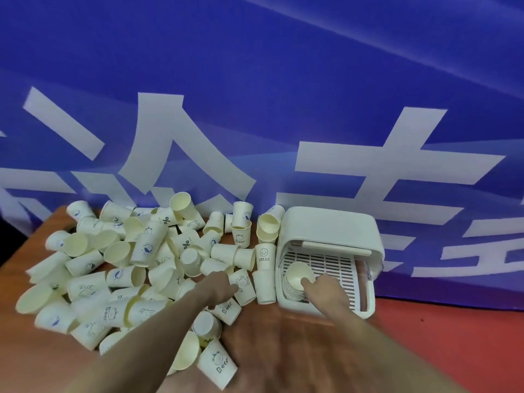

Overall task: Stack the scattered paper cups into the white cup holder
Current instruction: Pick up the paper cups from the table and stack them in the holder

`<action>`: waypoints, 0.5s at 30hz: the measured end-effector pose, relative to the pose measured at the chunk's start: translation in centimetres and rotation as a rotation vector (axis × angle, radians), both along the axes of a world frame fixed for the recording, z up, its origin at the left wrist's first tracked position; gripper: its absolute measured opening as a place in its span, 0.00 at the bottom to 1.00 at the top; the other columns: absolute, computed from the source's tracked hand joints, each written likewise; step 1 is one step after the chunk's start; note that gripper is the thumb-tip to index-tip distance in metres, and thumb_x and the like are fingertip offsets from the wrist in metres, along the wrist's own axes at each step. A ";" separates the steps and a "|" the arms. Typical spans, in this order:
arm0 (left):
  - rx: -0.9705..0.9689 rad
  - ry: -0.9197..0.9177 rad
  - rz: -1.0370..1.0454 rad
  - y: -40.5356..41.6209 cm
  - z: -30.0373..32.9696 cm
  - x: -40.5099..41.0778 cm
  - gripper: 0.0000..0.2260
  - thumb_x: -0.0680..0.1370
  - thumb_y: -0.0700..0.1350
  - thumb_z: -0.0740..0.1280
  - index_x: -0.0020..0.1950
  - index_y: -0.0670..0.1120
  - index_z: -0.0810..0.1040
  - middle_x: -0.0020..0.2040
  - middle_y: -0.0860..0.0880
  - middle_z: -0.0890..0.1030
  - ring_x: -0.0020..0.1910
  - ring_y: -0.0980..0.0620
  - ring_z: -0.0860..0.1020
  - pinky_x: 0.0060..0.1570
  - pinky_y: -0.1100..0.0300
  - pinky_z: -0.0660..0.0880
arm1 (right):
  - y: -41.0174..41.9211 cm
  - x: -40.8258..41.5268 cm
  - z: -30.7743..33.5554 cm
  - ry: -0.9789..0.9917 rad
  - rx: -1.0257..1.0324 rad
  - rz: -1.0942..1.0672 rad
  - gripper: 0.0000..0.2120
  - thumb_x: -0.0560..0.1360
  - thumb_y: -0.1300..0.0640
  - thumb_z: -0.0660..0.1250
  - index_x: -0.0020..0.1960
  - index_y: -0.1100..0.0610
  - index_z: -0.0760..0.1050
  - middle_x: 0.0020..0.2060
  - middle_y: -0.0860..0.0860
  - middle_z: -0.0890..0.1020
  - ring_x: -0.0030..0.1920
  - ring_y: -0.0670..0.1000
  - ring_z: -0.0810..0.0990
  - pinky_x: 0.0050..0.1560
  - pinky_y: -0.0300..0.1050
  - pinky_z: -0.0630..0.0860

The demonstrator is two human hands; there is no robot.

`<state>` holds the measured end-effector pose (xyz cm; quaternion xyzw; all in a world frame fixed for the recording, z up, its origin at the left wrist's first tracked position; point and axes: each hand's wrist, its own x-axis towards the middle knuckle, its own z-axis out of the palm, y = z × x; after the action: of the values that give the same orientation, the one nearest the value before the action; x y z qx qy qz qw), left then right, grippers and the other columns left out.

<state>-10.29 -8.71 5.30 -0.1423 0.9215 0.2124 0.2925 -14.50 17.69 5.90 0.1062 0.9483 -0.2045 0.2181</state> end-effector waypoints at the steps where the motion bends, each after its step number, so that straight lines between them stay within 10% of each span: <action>1: 0.018 0.013 0.014 -0.3 0.5 0.0 0.17 0.78 0.50 0.60 0.31 0.44 0.67 0.29 0.48 0.73 0.25 0.48 0.76 0.30 0.60 0.69 | -0.2 0.0 0.4 0.004 0.012 -0.010 0.18 0.73 0.42 0.60 0.43 0.56 0.77 0.42 0.51 0.82 0.42 0.53 0.80 0.40 0.43 0.73; 9: 0.062 0.128 0.098 -3.2 5.0 -0.5 0.17 0.78 0.47 0.60 0.29 0.44 0.67 0.24 0.46 0.73 0.18 0.51 0.70 0.25 0.62 0.67 | -5.1 -1.9 5.0 0.121 -0.008 0.159 0.18 0.74 0.42 0.60 0.52 0.54 0.78 0.51 0.53 0.82 0.53 0.56 0.80 0.49 0.45 0.74; 15: 0.038 0.181 0.165 -8.3 6.3 0.5 0.15 0.79 0.48 0.61 0.33 0.45 0.65 0.29 0.47 0.70 0.22 0.50 0.70 0.23 0.62 0.66 | -10.7 -1.9 6.4 0.177 0.014 0.286 0.18 0.74 0.41 0.60 0.47 0.55 0.76 0.46 0.52 0.82 0.44 0.54 0.78 0.41 0.44 0.73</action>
<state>-9.78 -16.97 11.55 -0.1923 0.9251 0.2651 0.1922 -16.41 6.96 12.26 -0.0467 0.9707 -0.1732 0.1599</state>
